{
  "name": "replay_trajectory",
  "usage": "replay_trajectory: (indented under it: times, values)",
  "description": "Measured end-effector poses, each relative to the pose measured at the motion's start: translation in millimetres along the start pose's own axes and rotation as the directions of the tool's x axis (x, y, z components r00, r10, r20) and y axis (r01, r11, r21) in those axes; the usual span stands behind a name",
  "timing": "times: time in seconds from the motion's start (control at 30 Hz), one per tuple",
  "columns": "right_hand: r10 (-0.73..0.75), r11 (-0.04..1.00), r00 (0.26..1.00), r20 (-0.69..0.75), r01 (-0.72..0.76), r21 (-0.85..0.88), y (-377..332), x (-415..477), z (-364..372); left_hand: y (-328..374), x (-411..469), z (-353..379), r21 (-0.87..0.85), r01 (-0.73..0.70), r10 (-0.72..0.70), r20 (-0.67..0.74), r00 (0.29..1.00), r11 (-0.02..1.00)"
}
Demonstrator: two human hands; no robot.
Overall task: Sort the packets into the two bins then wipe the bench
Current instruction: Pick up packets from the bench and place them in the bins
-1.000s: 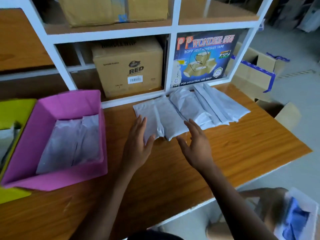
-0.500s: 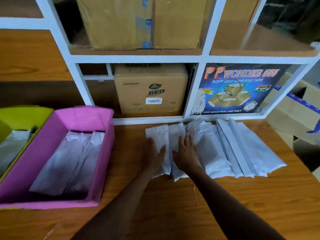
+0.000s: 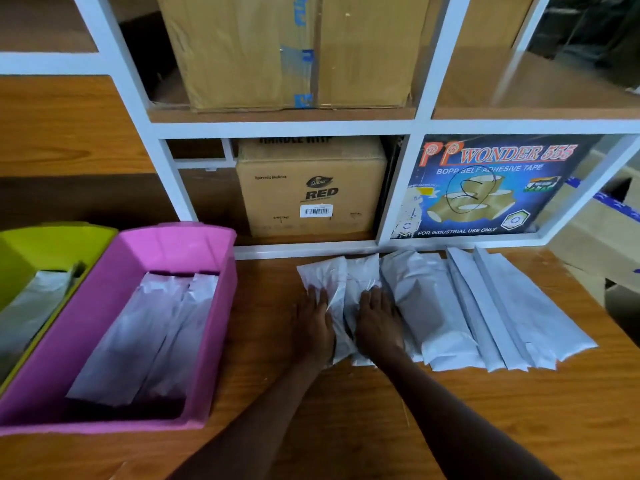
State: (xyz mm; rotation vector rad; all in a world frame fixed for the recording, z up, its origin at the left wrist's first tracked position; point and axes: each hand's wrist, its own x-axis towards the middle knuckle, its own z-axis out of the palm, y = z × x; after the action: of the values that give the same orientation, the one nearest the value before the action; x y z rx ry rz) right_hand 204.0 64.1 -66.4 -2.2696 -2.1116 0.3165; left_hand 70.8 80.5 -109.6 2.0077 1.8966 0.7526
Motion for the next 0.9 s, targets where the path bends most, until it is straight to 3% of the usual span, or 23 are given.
replay_trajectory:
  times: [0.13, 0.27, 0.53, 0.73, 0.9]
  values:
    - [-0.007, 1.000, 0.999, 0.050, 0.007, -0.003, -4, 4, -18, 0, -3, -15, -0.142, -0.058, 0.068, 0.067, 0.995, 0.988]
    - [-0.013, 0.996, 0.996, -0.087, 0.020, 0.081, -20, -21, -35, 7, -20, -52, -0.310, -0.150, 0.150, -0.024, 0.988, 0.939]
    - [0.028, 0.959, 0.944, -0.329, 0.067, 0.276, -40, -95, -37, -8, -75, -117, -0.083, -0.415, 0.404, -0.118, 0.907, 0.906]
    - [0.081, 0.888, 0.887, -0.454, 0.142, 0.437, -76, -182, -41, -14, -123, -188, -0.069, -0.433, 0.408, -0.230, 0.884, 0.899]
    - [0.093, 0.880, 0.804, -0.588, 0.210, 0.426, -106, -237, -50, -18, -156, -232, -0.119, -0.454, 0.411, -0.271, 0.871, 0.883]
